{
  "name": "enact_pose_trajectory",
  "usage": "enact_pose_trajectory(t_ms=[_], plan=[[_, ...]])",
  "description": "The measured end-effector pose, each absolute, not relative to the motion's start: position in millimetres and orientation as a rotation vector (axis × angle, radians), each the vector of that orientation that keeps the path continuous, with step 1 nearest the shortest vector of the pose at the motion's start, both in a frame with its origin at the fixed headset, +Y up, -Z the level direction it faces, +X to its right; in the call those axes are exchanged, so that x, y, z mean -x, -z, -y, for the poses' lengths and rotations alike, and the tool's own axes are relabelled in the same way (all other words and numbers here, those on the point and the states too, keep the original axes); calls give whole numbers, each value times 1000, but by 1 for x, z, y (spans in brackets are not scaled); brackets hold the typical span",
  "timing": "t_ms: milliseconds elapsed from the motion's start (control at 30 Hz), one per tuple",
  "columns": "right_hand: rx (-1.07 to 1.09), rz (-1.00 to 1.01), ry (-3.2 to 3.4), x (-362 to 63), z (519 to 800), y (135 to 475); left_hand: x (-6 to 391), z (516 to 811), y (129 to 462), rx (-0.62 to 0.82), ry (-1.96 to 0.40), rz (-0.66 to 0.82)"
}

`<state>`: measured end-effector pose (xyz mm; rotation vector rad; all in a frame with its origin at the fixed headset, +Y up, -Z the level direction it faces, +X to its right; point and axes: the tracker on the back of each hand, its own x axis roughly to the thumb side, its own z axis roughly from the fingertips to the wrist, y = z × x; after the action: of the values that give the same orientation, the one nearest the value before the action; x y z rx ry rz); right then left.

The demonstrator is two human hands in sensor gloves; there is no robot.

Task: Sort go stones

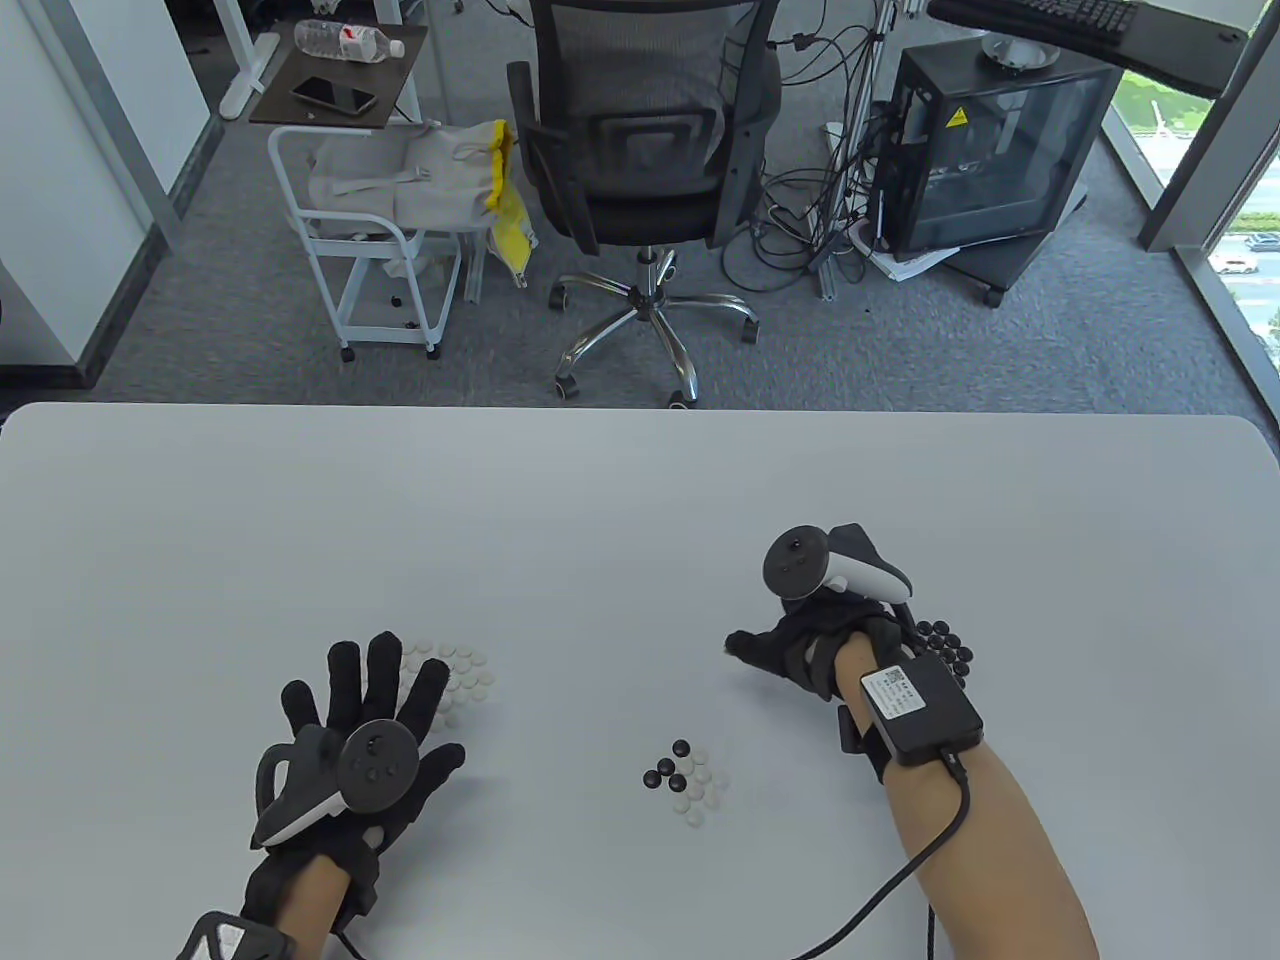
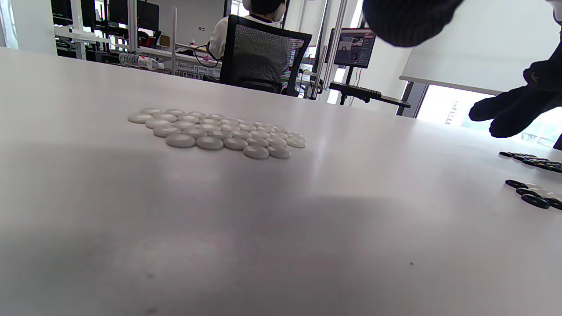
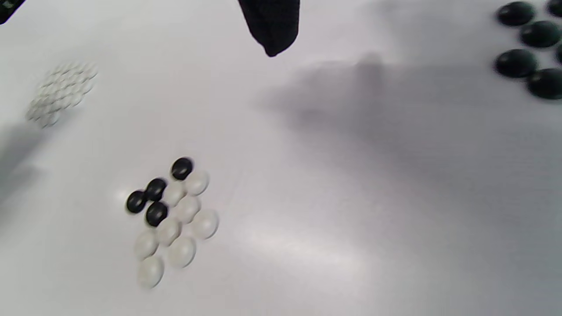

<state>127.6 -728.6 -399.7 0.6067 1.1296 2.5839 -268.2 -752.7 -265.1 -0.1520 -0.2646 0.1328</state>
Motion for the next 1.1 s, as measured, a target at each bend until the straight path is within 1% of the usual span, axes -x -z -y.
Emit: enact_pose_trajectory(t_ms=[33, 133, 233, 333, 433, 500, 667, 733, 867, 1000, 1100], plan=[[-684, -1135, -2570, -117, 729, 393, 268, 753, 265, 151, -132, 265], [-819, -1170, -2525, -95, 734, 376, 268, 752, 265, 145, -133, 267], [-899, -1224, -2496, -82, 743, 363, 268, 752, 265, 145, -134, 267], [-948, -1259, -2496, -75, 753, 354, 268, 752, 265, 148, -133, 268], [-938, -1289, -2506, -74, 763, 352, 268, 752, 265, 148, -132, 269], [-910, -1301, -2524, -76, 767, 355, 267, 752, 265, 147, -133, 268], [-731, -1181, -2643, -93, 764, 378, 267, 752, 265, 142, -133, 268], [-596, -1176, -2659, -111, 761, 392, 267, 752, 265, 143, -133, 267], [-362, -1162, -2696, -144, 756, 410, 267, 753, 265, 150, -132, 268], [-208, -1138, -2697, -170, 756, 416, 267, 753, 265, 152, -133, 267], [-146, -1118, -2690, -184, 756, 417, 267, 753, 265, 154, -135, 265]])
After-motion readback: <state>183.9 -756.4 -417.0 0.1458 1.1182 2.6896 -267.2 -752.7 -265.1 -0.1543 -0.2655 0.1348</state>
